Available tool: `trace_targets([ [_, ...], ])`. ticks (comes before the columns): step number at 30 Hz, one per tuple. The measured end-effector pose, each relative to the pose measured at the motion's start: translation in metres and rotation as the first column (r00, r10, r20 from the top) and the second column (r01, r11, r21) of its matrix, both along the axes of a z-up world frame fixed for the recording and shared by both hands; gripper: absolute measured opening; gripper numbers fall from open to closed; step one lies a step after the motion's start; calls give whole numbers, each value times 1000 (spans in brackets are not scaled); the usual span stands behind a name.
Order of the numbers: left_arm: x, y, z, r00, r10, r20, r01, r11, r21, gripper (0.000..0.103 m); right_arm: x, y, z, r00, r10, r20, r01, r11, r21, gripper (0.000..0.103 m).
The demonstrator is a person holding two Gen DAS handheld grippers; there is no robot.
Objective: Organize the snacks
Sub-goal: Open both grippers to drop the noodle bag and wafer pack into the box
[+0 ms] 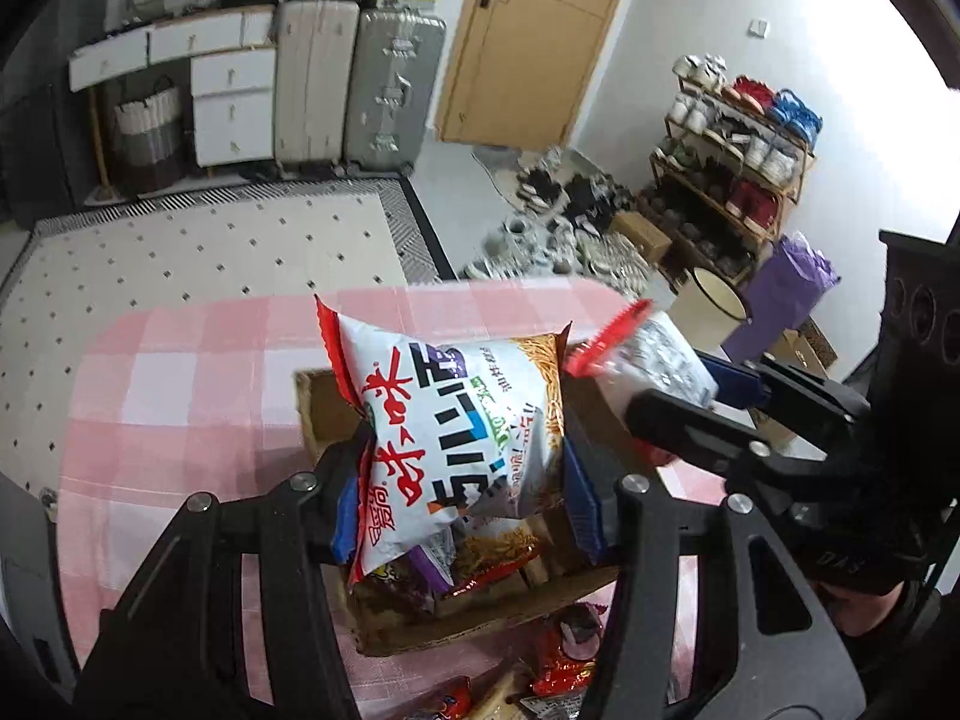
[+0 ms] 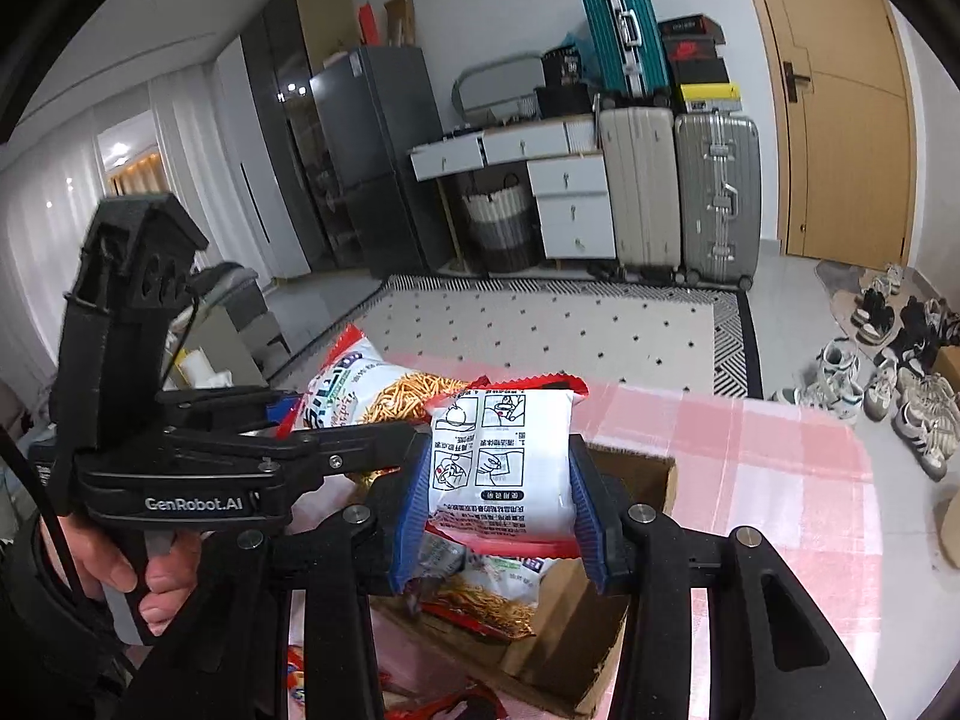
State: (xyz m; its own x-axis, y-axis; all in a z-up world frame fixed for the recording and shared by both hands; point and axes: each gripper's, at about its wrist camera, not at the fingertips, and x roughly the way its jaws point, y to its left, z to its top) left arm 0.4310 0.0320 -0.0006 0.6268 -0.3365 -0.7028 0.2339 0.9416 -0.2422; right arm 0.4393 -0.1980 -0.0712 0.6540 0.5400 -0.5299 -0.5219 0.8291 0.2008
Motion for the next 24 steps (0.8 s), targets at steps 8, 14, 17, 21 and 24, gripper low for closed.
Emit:
trace_targets([
  [8,23,-7,-38,998,2,-66,-2,1000,-3,55,19,9,-33,1000,-8,-25,8,1000,-20,44],
  [14,23,-6,-43,996,19,-83,-18,1000,13,73,20,3,-44,1000,-23,-21,22,999,-29,70],
  [17,6,0,-34,998,31,-48,-30,999,18,78,13,-6,-38,999,-33,-3,33,999,0,71],
  [21,-22,6,-19,999,44,-5,-44,999,20,79,-6,-18,-22,999,-33,32,32,999,27,71],
  [24,-42,6,-9,998,53,24,-53,998,18,79,-25,-26,-11,997,-43,61,41,999,34,72],
])
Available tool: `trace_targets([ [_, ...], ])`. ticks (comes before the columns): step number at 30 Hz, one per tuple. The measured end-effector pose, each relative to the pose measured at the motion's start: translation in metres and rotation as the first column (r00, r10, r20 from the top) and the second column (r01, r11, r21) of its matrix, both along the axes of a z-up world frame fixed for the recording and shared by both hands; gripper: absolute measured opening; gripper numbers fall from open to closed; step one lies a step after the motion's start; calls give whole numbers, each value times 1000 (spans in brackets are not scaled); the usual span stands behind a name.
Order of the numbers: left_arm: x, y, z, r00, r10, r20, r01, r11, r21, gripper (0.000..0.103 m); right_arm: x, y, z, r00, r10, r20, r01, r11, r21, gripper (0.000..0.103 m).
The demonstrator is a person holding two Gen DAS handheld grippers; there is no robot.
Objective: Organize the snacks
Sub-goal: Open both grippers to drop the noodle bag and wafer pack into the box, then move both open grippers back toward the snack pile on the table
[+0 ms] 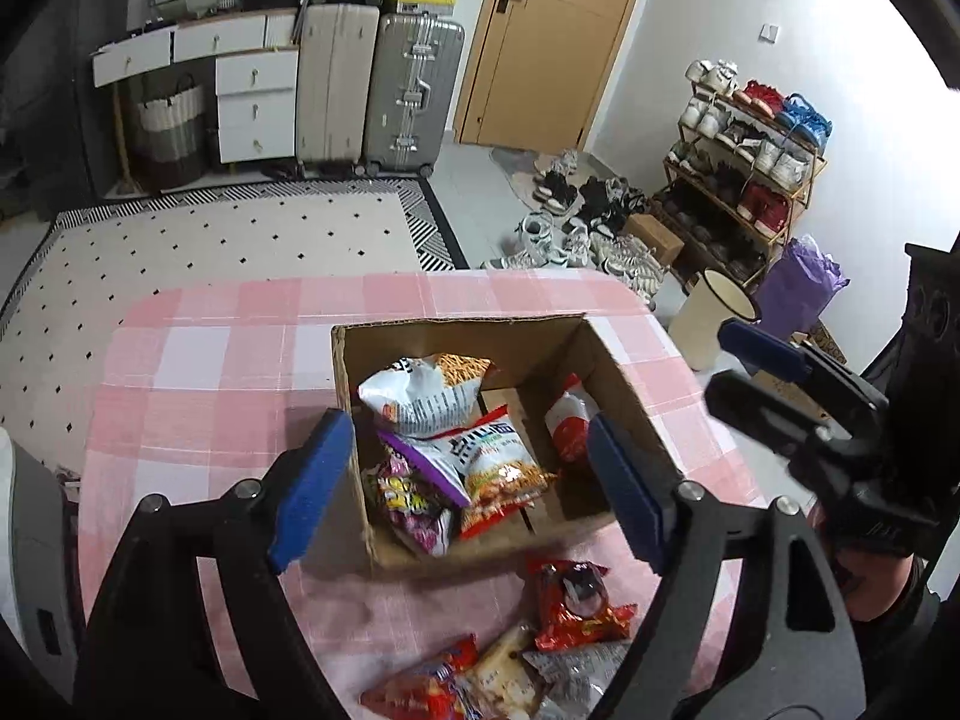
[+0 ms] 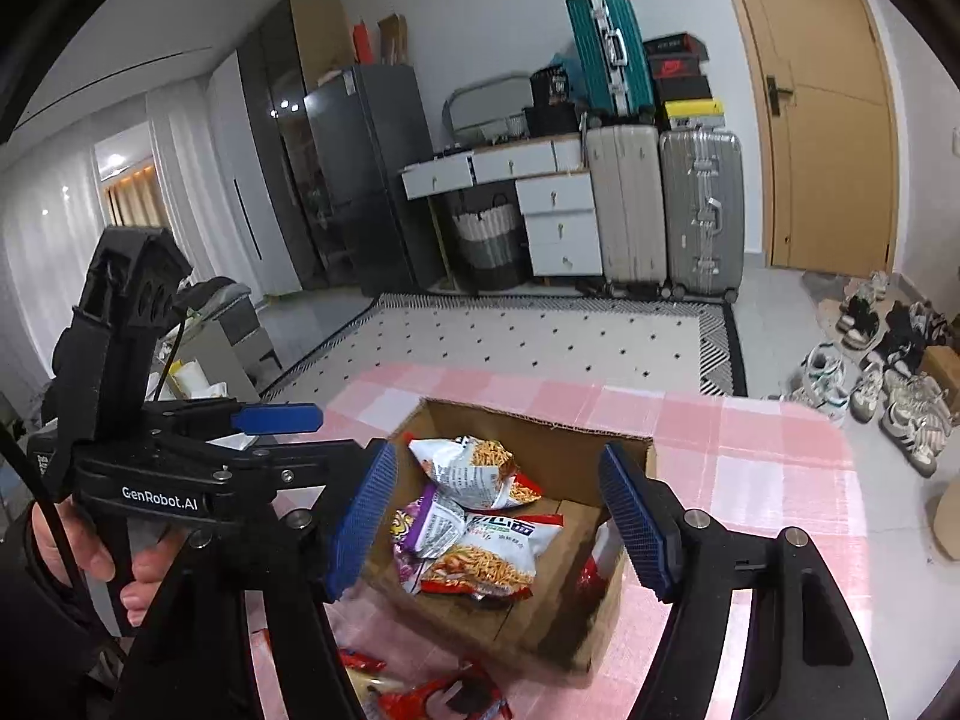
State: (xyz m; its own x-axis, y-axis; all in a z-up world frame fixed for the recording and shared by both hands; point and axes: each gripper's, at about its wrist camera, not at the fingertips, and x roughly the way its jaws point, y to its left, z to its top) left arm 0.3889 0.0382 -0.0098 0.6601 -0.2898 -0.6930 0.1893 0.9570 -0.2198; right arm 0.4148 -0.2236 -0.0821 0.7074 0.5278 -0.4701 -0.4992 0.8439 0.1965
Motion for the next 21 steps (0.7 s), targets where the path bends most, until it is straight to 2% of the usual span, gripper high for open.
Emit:
trace_targets([
  [9,-90,1,37,994,25,105,-26,1000,14,82,-76,-24,41,993,-28,113,22,998,57,79],
  [11,-107,0,44,991,26,129,-29,999,17,83,-95,-30,46,990,-34,137,24,997,73,85],
  [16,-148,1,53,984,40,171,-43,999,13,87,-136,-41,53,983,-47,175,29,994,104,88],
  [21,-183,9,54,982,61,179,-54,998,-43,93,-171,-55,46,980,-73,188,47,989,142,96],
])
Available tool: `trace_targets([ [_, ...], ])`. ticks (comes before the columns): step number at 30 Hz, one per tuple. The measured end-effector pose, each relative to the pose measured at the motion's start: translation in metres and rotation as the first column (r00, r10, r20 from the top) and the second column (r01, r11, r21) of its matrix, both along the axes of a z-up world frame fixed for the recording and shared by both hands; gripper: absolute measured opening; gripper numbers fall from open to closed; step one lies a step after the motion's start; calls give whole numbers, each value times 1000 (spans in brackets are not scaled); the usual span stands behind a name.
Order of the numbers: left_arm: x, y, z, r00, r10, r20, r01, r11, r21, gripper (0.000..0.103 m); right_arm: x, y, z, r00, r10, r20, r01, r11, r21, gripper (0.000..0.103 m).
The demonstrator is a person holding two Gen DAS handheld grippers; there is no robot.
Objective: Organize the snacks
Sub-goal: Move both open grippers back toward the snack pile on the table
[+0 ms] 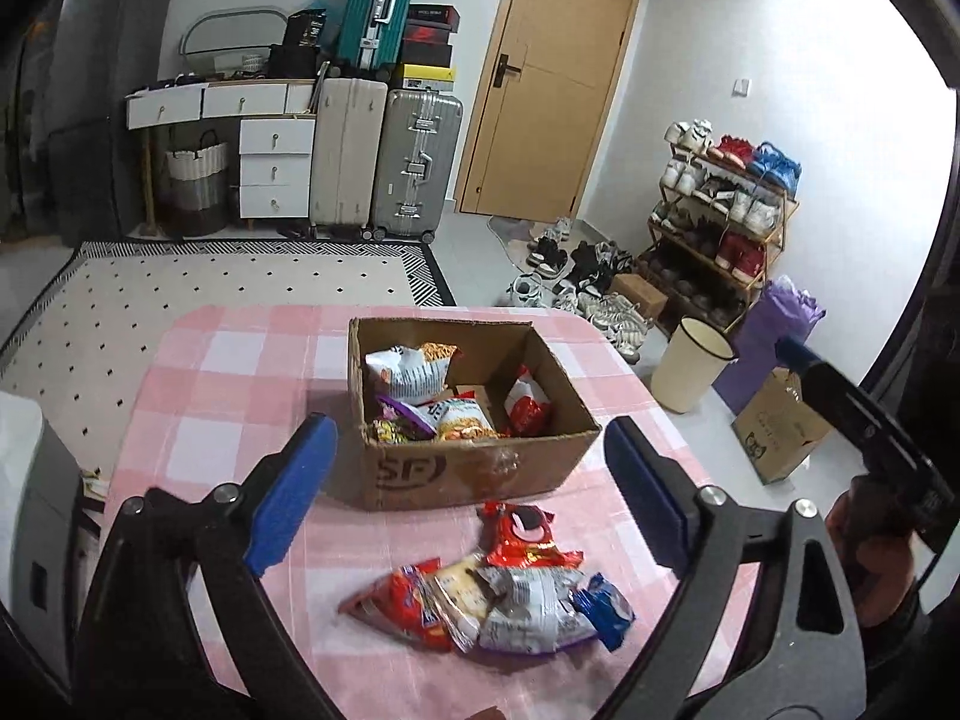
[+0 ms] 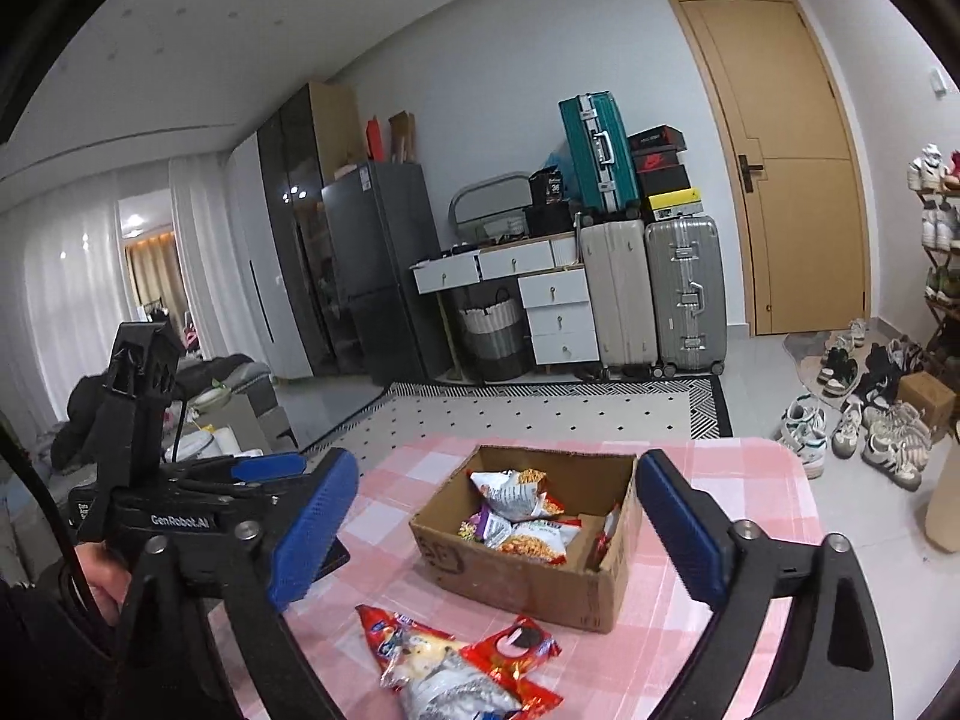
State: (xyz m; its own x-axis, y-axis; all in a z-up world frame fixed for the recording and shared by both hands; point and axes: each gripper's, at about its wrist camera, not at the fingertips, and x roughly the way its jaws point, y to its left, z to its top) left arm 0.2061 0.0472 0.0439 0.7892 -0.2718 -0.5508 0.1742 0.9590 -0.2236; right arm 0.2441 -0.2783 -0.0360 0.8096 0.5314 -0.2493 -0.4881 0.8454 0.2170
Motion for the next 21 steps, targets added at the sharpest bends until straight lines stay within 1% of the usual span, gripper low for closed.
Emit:
trace_targets([
  [1,-6,2,0,1000,6,5,-6,1000,-4,94,-6,-3,-3,1000,0,-2,0,1000,7,97],
  [2,-12,4,-1,1000,13,10,-13,1000,-8,99,-9,-6,-5,1000,-5,-8,5,1000,10,97],
  [3,-18,5,-1,1000,21,18,-21,1000,-10,102,-13,-9,-7,1000,-11,-13,11,1000,12,97],
  [5,-33,8,-3,998,35,46,-35,999,-6,102,-21,-15,-14,999,-30,-24,30,999,13,99],
  [8,-48,9,-8,998,32,55,-32,999,2,102,-26,-21,-23,998,-43,-43,44,999,7,101],
  [13,-64,9,-24,999,38,39,-38,999,-5,102,-36,-31,-42,996,-43,-78,44,999,19,102],
  [17,-75,9,-47,998,51,25,-50,999,-12,102,-39,-35,-63,991,-43,-124,45,999,19,103],
  [21,-75,8,-73,999,49,-18,-50,998,-33,102,-40,-31,-86,985,-30,-172,31,1000,4,103],
])
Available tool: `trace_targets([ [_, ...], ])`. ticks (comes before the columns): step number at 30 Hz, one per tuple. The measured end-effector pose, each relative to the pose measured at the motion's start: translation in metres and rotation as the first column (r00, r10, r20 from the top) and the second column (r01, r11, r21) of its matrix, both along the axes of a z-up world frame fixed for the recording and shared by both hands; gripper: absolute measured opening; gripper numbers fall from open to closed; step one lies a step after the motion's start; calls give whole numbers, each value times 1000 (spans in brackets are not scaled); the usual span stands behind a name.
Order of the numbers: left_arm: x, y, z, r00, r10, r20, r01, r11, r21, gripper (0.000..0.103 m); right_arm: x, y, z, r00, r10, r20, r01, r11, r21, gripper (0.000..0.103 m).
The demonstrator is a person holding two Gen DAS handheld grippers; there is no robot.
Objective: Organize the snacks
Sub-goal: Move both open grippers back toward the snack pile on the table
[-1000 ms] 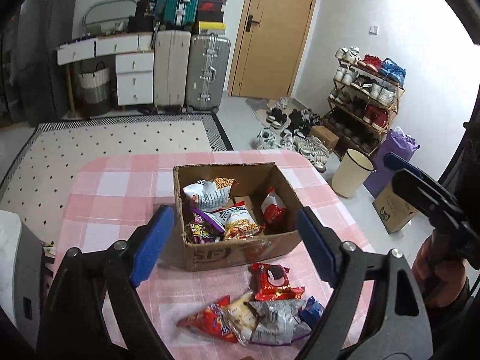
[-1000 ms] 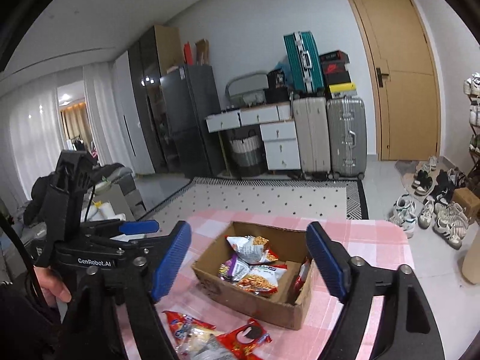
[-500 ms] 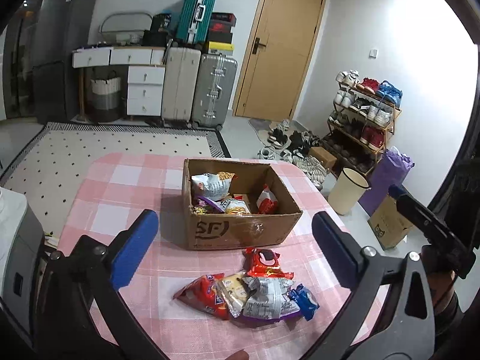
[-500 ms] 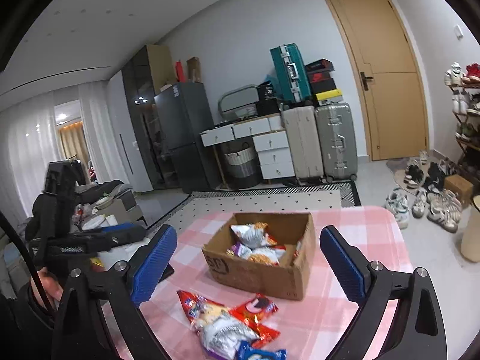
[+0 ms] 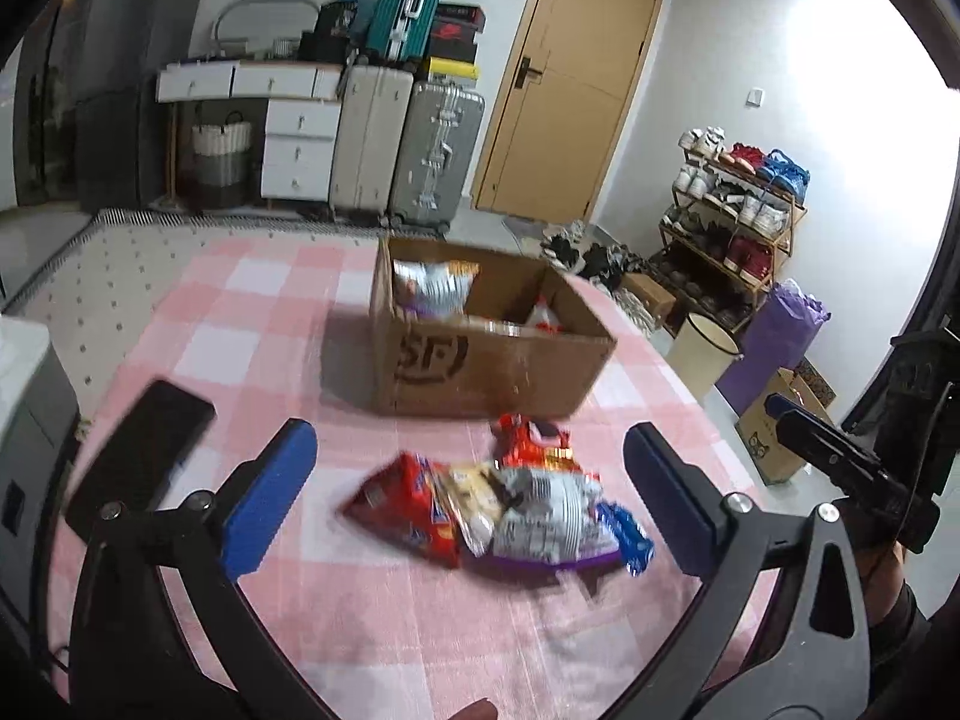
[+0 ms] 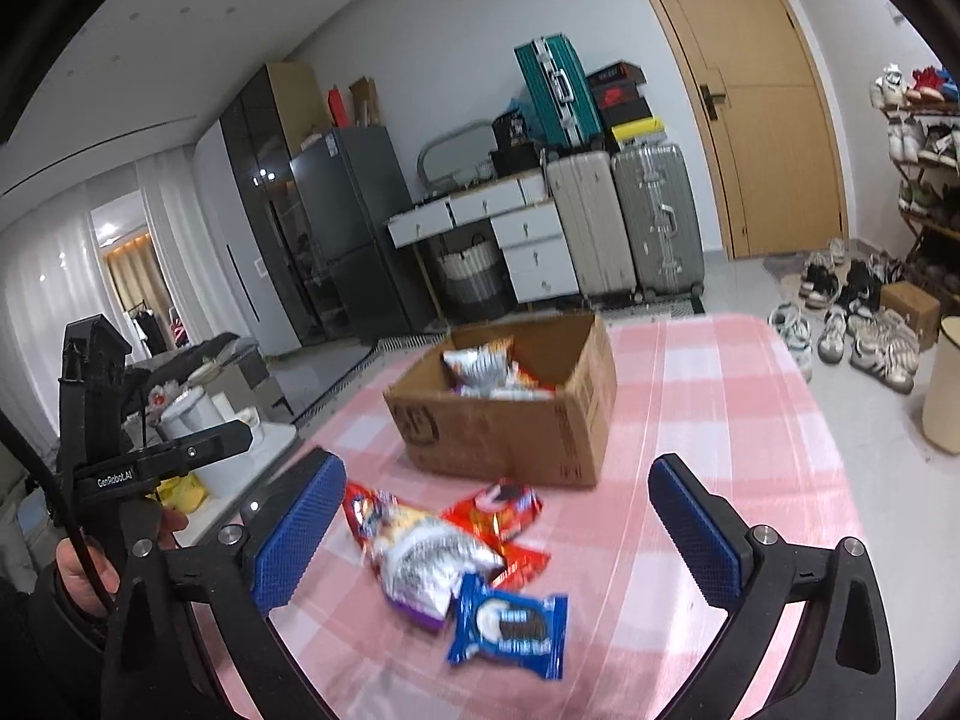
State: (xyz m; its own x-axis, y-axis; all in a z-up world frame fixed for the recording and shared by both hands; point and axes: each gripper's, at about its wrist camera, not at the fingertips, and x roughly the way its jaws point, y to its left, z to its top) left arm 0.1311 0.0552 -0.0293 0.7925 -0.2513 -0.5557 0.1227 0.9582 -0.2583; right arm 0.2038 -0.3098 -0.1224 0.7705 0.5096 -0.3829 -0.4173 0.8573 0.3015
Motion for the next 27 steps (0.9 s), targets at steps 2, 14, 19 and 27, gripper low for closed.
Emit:
trace_targets([
  [2,-2,-1,-15,1000,4,-20,-4,1000,-4,102,-1,2,-12,1000,8,-22,-8,1000,0,103],
  [14,-3,-16,-67,994,-25,-105,24,1000,-13,102,-1,10,-74,985,34,-170,-35,999,-7,103],
  [19,0,-24,-77,991,-49,-125,47,999,-16,102,7,21,-86,975,69,-210,-73,997,-10,103],
  [27,4,-26,-89,986,-61,-153,58,998,-29,102,29,31,-110,947,73,-314,-73,997,13,102],
])
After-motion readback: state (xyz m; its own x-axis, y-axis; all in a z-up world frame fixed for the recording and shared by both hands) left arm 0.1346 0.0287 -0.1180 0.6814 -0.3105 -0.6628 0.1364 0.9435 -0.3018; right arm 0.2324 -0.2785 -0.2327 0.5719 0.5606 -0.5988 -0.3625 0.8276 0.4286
